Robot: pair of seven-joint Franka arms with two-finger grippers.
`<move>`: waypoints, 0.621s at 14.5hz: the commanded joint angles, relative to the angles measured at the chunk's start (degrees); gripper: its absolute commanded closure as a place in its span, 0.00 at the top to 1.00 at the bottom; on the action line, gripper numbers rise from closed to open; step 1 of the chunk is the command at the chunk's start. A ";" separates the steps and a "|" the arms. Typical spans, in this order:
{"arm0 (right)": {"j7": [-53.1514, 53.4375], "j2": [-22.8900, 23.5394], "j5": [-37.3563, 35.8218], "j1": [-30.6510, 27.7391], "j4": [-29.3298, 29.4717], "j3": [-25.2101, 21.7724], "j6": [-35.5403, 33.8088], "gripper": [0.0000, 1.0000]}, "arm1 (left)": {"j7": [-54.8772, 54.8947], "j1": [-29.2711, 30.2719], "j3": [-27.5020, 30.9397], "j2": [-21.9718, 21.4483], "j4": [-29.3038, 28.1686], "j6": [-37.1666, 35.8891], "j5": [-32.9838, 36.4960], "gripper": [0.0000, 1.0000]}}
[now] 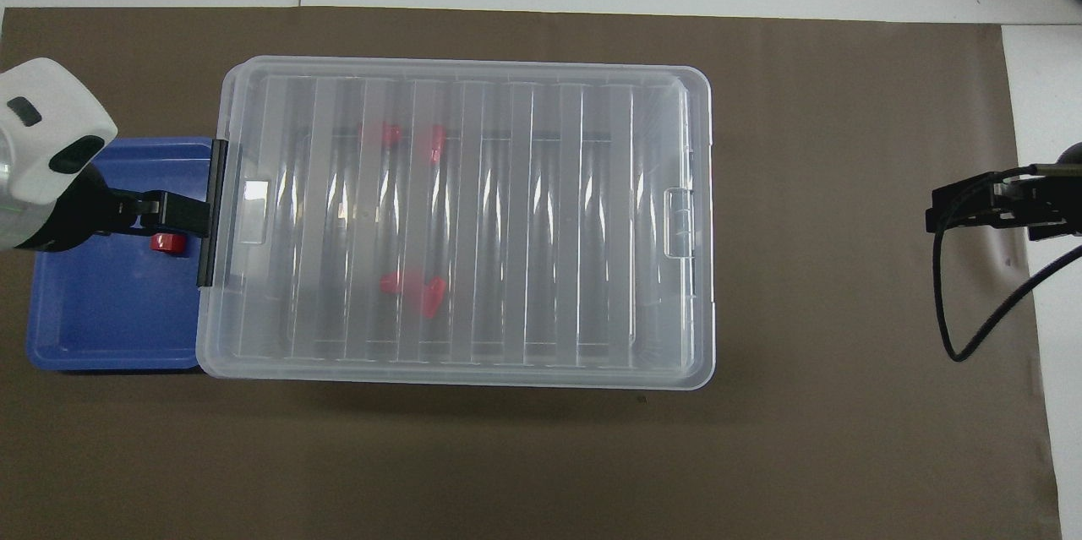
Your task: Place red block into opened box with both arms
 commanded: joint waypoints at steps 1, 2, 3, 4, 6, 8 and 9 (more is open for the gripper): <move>1.36 -0.55 0.13 -0.18 -0.17 0.28 -0.87 1.00 | -0.30 0.36 -0.13 -1.55 -1.85 0.32 -0.41 1.00; 1.27 -0.55 0.13 -0.18 -0.17 0.28 -0.87 1.00 | -0.30 0.36 -0.13 -1.55 -1.76 0.32 -0.41 1.00; 1.10 -0.55 0.13 -0.44 -0.17 0.28 -0.79 1.00 | -0.30 0.36 -0.13 -1.55 -1.85 0.41 -0.41 1.00; 1.01 -0.55 0.04 -0.62 -0.17 0.28 -0.70 1.00 | -0.30 0.36 -0.13 -1.55 -1.76 0.32 -0.41 1.00; 0.75 -0.55 0.13 -0.62 -0.17 0.28 -0.79 1.00 | -0.30 0.36 -0.22 -1.55 -1.76 0.32 -0.41 1.00; 1.00 -1.08 0.21 -0.62 -1.47 0.28 -0.09 1.00 | -0.30 0.36 -0.22 -1.55 -1.76 0.32 -0.41 1.00; 1.44 -1.43 0.22 -0.01 -2.88 0.37 1.66 1.00 | -0.30 0.36 -0.22 -1.55 -1.76 0.41 -0.41 1.00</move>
